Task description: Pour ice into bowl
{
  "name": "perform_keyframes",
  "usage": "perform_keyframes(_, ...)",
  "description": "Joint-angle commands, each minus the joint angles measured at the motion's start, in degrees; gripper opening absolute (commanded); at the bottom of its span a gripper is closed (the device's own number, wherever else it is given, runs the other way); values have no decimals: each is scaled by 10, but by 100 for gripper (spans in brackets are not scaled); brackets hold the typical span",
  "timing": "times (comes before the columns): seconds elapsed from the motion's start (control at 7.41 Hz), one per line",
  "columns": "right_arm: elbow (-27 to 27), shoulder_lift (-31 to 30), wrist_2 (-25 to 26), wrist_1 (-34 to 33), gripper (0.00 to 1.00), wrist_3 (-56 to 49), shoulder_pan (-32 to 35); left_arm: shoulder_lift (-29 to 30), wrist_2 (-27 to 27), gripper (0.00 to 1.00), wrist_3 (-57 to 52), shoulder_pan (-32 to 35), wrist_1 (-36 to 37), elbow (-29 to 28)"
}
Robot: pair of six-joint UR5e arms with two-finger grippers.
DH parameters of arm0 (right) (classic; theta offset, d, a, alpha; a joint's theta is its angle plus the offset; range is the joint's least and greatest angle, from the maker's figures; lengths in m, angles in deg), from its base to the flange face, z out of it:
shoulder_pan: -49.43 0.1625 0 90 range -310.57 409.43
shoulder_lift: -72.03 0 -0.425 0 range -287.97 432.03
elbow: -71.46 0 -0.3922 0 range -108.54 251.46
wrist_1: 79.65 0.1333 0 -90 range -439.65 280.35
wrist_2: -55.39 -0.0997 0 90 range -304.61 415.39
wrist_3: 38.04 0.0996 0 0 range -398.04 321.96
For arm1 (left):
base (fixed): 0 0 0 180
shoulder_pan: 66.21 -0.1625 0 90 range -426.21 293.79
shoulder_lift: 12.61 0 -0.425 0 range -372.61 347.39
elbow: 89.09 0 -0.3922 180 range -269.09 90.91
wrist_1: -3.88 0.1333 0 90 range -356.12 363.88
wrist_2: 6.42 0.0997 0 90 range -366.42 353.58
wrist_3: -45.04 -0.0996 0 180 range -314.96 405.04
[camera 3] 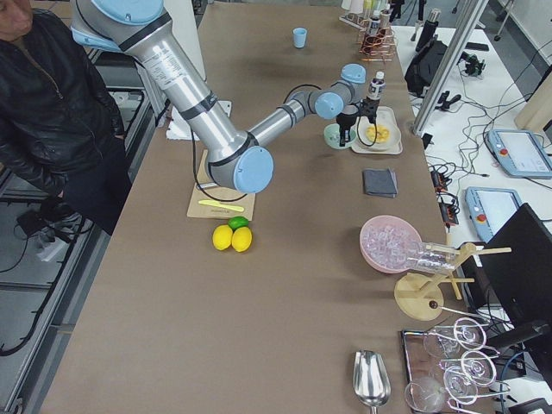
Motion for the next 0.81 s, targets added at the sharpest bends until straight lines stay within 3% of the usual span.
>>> perform_keyframes(0.0, 2, -26, -37, -13, 0, -70, 64, -4, 0, 97, 0, -3, 0, 8)
perform_keyframes(0.67, 33, -181, -130, -14, 0, -311, 201, -18, 0, 97, 15, -9, 0, 25)
